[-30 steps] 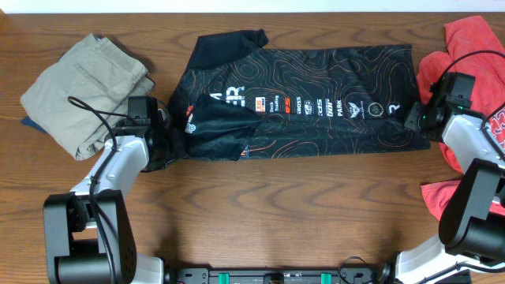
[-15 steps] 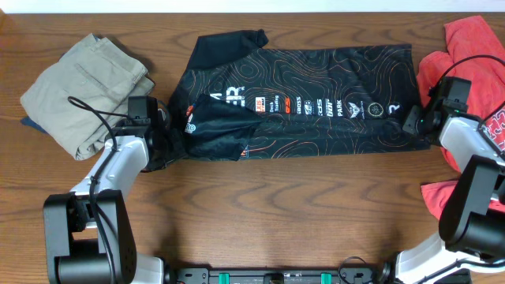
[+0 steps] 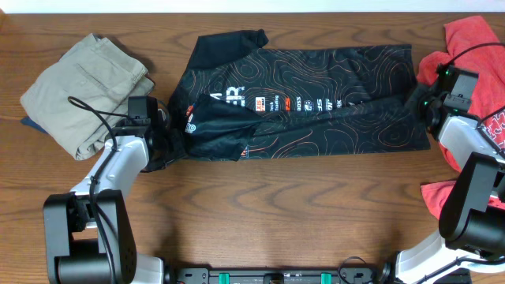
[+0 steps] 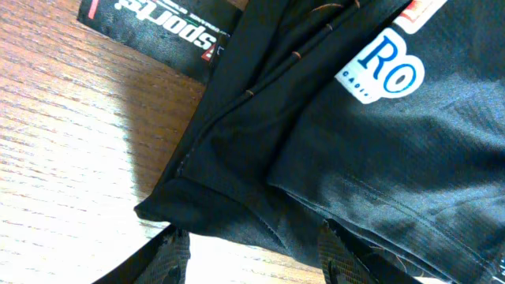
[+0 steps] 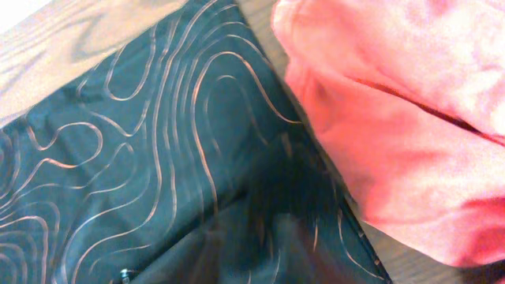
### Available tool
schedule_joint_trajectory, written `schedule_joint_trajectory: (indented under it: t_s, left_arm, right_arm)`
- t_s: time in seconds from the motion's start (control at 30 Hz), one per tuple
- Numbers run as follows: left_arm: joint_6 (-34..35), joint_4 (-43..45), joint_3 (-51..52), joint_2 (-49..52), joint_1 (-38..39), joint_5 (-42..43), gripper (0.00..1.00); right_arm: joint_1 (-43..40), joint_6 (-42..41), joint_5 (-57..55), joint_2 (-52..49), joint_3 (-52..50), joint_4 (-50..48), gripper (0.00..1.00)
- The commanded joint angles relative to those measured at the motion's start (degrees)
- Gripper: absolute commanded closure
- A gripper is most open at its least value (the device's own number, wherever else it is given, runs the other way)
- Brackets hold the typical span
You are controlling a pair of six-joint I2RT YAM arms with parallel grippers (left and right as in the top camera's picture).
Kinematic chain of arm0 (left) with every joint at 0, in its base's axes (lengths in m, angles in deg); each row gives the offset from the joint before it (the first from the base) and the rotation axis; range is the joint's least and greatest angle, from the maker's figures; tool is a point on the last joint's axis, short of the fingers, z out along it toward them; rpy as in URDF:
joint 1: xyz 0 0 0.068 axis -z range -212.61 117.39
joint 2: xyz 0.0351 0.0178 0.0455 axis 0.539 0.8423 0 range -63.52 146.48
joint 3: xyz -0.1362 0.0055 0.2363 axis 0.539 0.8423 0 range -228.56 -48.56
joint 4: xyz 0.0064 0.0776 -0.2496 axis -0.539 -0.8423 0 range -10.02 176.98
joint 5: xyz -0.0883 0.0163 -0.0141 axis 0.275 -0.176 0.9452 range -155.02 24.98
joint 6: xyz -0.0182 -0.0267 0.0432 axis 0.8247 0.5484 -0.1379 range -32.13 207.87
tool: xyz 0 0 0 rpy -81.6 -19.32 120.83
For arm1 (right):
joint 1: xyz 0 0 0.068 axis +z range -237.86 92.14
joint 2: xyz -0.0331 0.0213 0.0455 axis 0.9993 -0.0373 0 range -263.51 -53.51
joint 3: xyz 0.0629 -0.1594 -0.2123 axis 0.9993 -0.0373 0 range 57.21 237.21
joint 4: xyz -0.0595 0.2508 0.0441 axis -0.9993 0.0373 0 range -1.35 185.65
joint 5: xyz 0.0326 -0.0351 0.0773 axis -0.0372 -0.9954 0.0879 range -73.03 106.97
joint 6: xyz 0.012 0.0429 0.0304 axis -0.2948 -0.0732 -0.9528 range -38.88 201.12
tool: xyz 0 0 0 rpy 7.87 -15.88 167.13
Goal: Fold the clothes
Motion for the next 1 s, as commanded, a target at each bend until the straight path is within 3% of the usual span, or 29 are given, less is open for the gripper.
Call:
schedule_joint_trajectory:
  t_s: [0.0, 0.13, 0.27, 0.4, 0.53, 0.9, 0.97]
  left_arm:
    - [-0.07, -0.50, 0.42, 0.72, -0.09, -0.50, 0.46]
    - [-0.07, -0.72, 0.42, 0.72, -0.09, -0.50, 0.46]
    - [-0.07, -0.87, 0.42, 0.72, -0.09, -0.50, 0.44]
    - [-0.07, -0.85, 0.42, 0.72, -0.09, -0.50, 0.26]
    - [-0.07, -0.85, 0.42, 0.72, -0.09, -0.50, 0.18]
    - [-0.04, 2.21, 0.42, 0.76, -0.09, 0.81, 0.14]
    - [-0.07, 2.89, 0.42, 0.83, -0.09, 0.79, 0.14]
  right_arm:
    - [-0.52, -1.36, 2.14, -0.26, 0.46, 2.27, 0.68]
    - [-0.52, 1.22, -4.35, -0.26, 0.46, 10.40, 0.62]
    - [-0.52, 1.92, -13.66, -0.28, -0.09, 18.18, 0.66]
    - [-0.55, 2.12, -18.62, -0.28, -2.43, 19.65, 0.66]
    - [-0.52, 2.34, -18.49, -0.28, -4.63, 17.86, 0.64]
    - [-0.52, 2.29, -17.44, -0.28, -11.23, 16.74, 0.97]
    - [-0.52, 2.27, -16.92, -0.28, -11.61, 17.20, 0.99]
